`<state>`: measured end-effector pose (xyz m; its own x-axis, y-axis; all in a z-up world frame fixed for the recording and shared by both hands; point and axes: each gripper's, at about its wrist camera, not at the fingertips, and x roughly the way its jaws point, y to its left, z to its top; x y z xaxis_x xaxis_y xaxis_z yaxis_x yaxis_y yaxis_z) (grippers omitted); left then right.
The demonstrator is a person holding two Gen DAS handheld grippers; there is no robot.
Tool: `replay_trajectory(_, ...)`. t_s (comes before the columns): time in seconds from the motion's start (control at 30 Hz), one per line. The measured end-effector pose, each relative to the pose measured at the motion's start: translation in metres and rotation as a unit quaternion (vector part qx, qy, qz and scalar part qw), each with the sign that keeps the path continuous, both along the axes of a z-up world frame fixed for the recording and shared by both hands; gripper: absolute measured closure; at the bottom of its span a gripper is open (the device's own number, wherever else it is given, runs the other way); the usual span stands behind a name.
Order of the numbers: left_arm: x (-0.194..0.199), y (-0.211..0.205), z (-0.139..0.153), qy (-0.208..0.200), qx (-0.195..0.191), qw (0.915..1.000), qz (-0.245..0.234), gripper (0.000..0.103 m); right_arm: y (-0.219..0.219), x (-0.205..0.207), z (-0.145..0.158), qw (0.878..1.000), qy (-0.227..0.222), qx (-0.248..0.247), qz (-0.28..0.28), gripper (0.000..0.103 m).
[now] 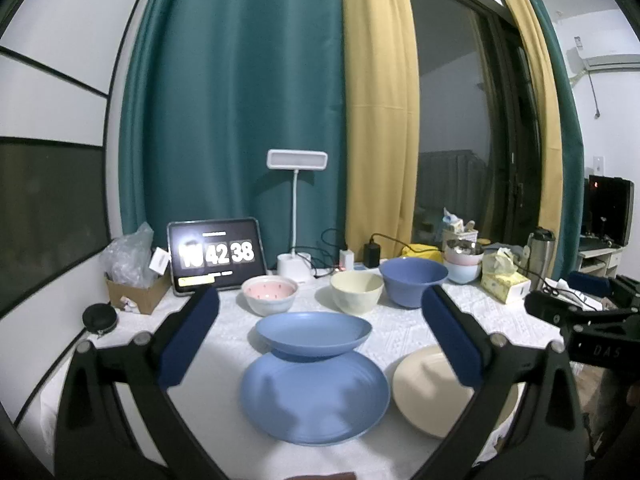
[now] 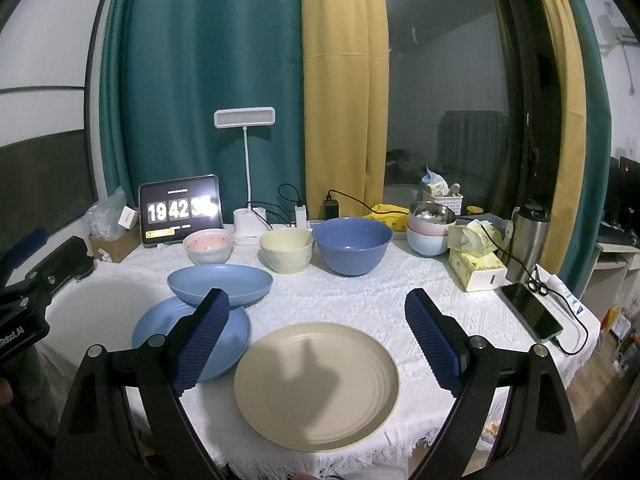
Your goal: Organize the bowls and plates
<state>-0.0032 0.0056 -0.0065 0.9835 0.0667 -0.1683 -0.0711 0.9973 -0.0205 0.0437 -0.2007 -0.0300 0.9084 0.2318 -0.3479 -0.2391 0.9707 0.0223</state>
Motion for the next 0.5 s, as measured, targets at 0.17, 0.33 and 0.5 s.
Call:
replay_trajectory(0.17, 0.0001, 0.0002, 0.0004, 0.001, 0.0, 1.0, -0.001, 0.001, 0.0005, -0.0009, -0.0002, 1.0, 0.0, 0.0, -0.001, 0.011)
replay_trajectory(0.33, 0.0006, 0.0009, 0.0013, 0.001, 0.0, 1.0, -0.001, 0.001, -0.0004, 0.0002, 0.0007, 1.0, 0.001, 0.001, 0.0, 0.011)
replay_trajectory(0.5, 0.0007, 0.0009, 0.0014, 0.001, 0.0, 1.0, 0.0, 0.001, -0.0001, -0.0002, 0.0007, 1.0, 0.001, 0.0, 0.0, 0.011)
